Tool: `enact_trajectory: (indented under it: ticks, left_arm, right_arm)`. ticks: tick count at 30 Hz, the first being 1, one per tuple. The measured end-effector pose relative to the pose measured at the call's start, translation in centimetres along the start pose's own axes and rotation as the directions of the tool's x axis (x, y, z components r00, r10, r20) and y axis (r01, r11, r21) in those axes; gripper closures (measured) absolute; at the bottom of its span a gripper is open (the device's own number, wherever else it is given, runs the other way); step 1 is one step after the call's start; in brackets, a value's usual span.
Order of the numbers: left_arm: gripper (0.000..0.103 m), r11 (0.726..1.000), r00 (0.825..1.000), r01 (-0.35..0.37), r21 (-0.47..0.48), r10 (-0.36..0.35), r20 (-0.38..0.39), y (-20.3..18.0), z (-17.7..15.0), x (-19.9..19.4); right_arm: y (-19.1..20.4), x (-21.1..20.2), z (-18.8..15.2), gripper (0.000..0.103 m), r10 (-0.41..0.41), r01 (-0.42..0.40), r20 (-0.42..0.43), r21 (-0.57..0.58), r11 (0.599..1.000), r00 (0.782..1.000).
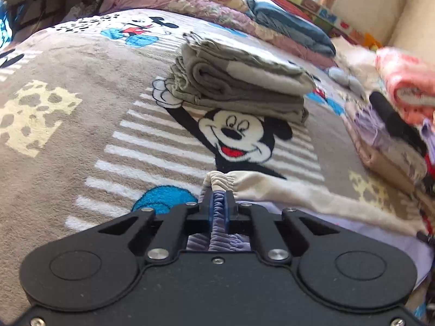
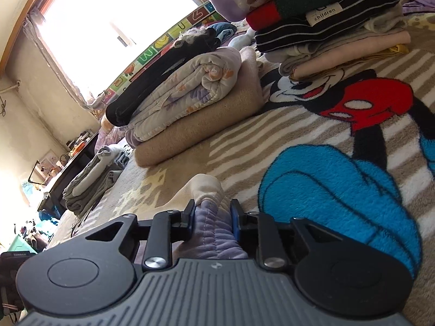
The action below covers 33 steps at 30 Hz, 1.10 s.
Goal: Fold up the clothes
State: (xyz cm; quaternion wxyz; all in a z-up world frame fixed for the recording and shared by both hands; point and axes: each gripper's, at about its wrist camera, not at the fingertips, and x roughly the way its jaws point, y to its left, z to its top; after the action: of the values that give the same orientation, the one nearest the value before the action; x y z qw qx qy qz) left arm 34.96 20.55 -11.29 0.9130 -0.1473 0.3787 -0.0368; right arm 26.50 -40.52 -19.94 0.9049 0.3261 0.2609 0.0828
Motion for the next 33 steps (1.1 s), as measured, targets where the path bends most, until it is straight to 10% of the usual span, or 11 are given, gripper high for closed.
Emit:
enact_trajectory:
  ticks: [8,11,20,28,33]
  left_arm:
    - [0.09,0.98,0.989,-0.14,0.143,0.132,0.064,-2.8,-1.5,-3.3]
    - [0.079,0.979,0.992,-0.108,0.17,0.095,0.087,-3.8,-3.3,-7.0]
    - [0.054,0.972,0.991,0.099,0.215,-0.115,0.064,-9.3,-9.9,-15.6]
    - [0.05,0.853,0.96,0.275,0.444,-0.27,-0.077,-18.9,-17.9,-16.5]
    - [0.05,0.725,0.934,0.355,0.59,-0.299,-0.195,-24.2,-21.0,-14.8]
  right_arm:
    - [-0.4,-0.7,0.5,0.058,0.076,-0.075,-0.015,0.05,0.996,0.997]
    - [0.1,-3.5,0.5,0.043,0.068,-0.07,0.025,0.077,0.995,0.997]
    - [1.5,-12.8,-4.2,0.04,0.15,-0.137,-0.039,0.24,0.961,0.988]
    - [4.7,-17.3,-11.3,0.04,0.229,-0.168,-0.182,0.297,0.94,0.956]
    - [3.2,-19.2,-14.1,0.036,0.281,-0.19,-0.172,0.412,0.891,0.944]
